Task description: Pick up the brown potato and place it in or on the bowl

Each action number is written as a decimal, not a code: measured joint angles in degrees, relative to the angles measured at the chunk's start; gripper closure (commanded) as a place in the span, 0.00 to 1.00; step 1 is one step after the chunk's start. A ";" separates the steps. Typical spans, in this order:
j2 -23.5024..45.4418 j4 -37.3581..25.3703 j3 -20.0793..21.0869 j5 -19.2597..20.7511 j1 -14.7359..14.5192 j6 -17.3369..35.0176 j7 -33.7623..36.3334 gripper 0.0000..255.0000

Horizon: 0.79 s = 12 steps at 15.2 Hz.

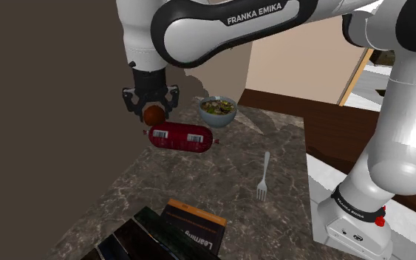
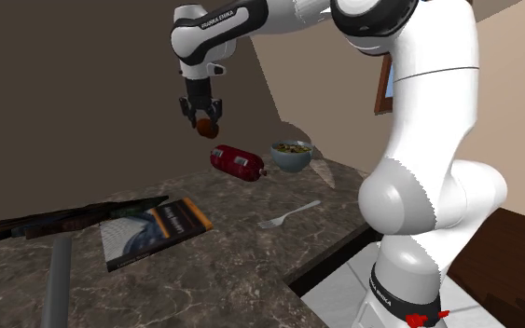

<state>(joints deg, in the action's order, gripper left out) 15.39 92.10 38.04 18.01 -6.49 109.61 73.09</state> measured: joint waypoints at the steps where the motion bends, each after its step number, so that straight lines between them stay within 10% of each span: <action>1: -0.99 1.13 -0.19 -0.78 1.18 0.55 -1.33 1.00; 12: -16.15 16.81 -5.41 -12.43 13.10 6.51 -20.12 1.00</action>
<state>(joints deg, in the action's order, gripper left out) -0.76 108.91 32.63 5.58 6.61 116.12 52.97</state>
